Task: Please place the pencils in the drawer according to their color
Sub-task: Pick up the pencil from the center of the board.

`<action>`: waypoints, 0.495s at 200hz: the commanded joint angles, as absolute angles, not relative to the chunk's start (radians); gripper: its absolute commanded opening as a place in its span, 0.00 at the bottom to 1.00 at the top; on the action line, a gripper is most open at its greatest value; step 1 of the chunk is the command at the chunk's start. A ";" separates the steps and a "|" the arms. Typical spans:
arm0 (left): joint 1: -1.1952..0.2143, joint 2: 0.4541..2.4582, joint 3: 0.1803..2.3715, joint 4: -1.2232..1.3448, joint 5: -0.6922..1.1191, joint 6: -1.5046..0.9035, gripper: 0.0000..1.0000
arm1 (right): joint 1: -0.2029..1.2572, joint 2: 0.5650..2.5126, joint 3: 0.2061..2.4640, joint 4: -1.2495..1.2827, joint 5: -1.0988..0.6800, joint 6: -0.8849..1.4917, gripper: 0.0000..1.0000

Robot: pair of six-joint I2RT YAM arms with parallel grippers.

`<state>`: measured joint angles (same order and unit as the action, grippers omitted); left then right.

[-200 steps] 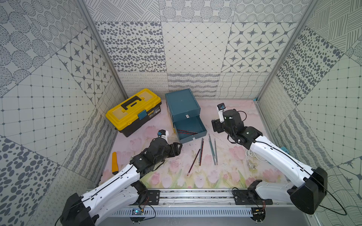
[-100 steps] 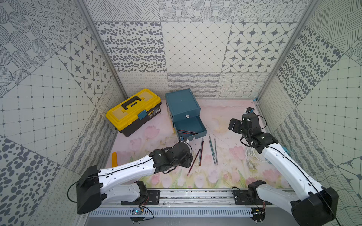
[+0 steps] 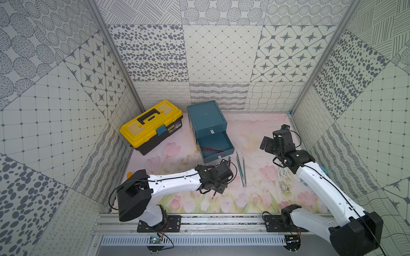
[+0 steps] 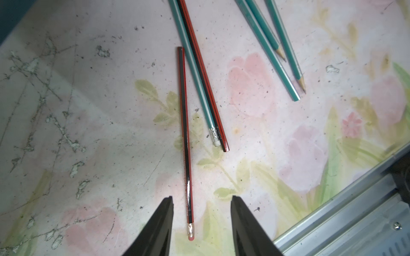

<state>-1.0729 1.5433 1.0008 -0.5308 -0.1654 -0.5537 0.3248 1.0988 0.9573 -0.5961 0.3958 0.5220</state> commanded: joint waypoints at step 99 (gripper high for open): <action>-1.075 1.767 1.107 -0.629 -0.249 -0.397 0.34 | 0.313 1.079 0.940 -0.589 0.427 0.549 0.99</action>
